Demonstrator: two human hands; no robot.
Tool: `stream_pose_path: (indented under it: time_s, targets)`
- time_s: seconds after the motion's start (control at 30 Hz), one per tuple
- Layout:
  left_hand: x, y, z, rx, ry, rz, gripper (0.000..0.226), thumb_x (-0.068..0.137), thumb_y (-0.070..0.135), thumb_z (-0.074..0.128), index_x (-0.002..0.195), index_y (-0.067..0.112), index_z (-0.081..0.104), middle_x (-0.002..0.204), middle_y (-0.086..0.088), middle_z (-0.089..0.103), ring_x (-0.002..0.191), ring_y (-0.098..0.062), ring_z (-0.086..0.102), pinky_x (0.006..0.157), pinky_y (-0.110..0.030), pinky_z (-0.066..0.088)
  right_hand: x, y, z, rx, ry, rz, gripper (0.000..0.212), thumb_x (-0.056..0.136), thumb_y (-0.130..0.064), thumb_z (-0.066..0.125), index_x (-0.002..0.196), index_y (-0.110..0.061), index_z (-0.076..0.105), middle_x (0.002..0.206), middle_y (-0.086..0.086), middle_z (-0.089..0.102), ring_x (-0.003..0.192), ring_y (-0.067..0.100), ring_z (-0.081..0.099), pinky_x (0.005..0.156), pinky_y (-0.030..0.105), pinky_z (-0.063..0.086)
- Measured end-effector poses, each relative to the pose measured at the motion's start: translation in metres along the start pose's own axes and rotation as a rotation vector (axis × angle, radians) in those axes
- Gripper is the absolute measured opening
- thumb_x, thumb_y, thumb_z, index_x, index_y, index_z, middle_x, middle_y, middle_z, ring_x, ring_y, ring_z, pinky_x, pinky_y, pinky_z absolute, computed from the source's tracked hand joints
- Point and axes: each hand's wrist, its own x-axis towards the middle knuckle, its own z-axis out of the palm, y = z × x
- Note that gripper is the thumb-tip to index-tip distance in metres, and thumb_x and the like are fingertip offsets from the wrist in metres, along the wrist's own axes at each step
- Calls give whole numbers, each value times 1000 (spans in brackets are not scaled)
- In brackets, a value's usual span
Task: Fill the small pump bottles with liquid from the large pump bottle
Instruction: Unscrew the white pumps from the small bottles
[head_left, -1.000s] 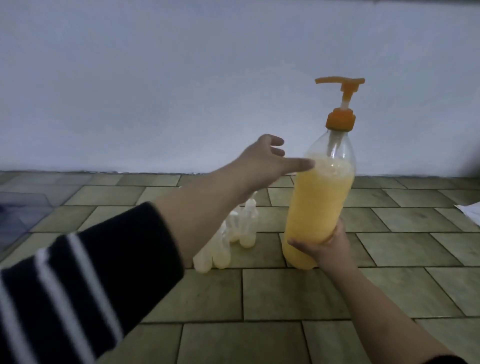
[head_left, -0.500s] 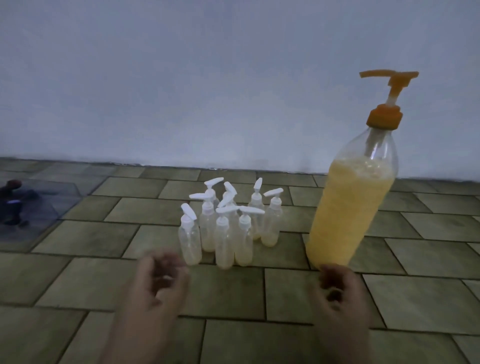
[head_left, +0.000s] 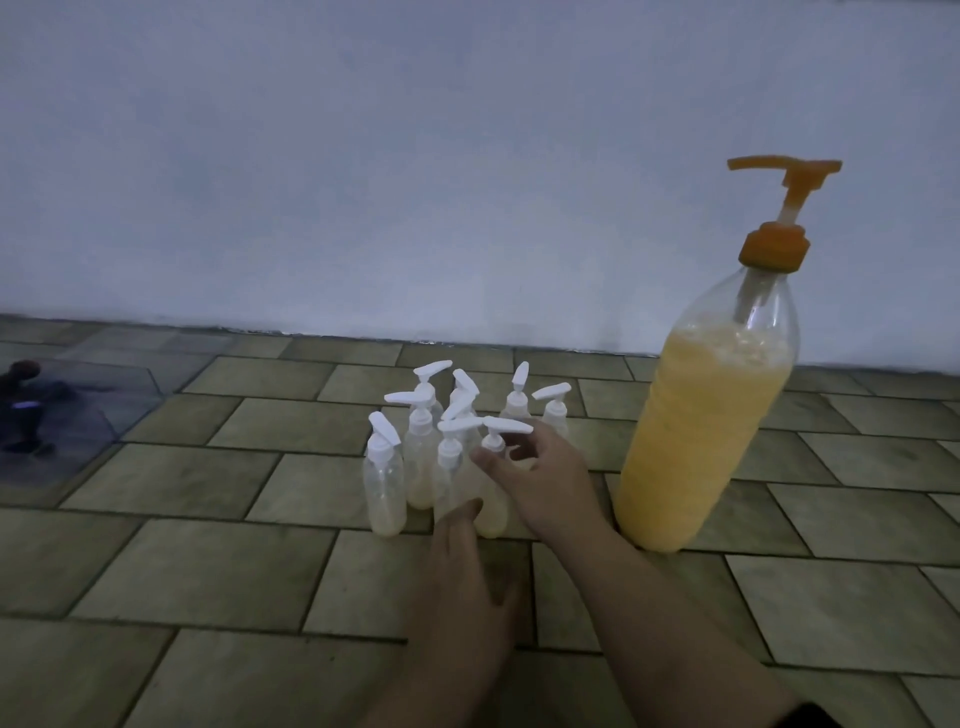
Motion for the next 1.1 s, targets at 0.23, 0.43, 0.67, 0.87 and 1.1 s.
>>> stream_pose_path:
  time_s: [0.23,0.43,0.67,0.87,1.1]
  targets:
    - [5,8,8,-30,62,9,63,90,31,57,142,20,23,142,5,30,117,-5,40,92,-19,37,-15,4,-10,-84,34,-54,25,82,-33,69,102,-18,65,88,-8,64,80,5,59,65,16,42]
    - [4,23,2,-302,-51,67,18,95,37,45,113,33,45,109,22,54,101,5,52,79,-6,40,-35,-4,-38,182,-44,20,7,86,-20,65,88,-26,65,85,-9,70,82,2,64,64,9,47]
    - [9,25,-5,-575,-236,118,36,80,63,44,94,34,60,92,-2,62,91,-21,59,83,-36,49,-29,-12,-76,418,-87,32,36,81,-15,65,117,-21,61,98,2,72,95,16,65,75,20,51]
    - [12,40,-5,-619,-339,144,38,88,54,44,113,29,55,95,22,64,94,5,58,78,-12,44,-33,-17,-74,460,1,38,77,55,-16,81,126,-22,53,96,6,70,94,18,67,78,27,54]
    - [21,38,9,-561,-358,128,38,91,47,45,127,36,43,126,27,52,120,13,44,94,-10,40,-35,-15,-71,350,33,-13,63,65,-6,81,120,-24,55,93,5,73,92,20,69,77,28,55]
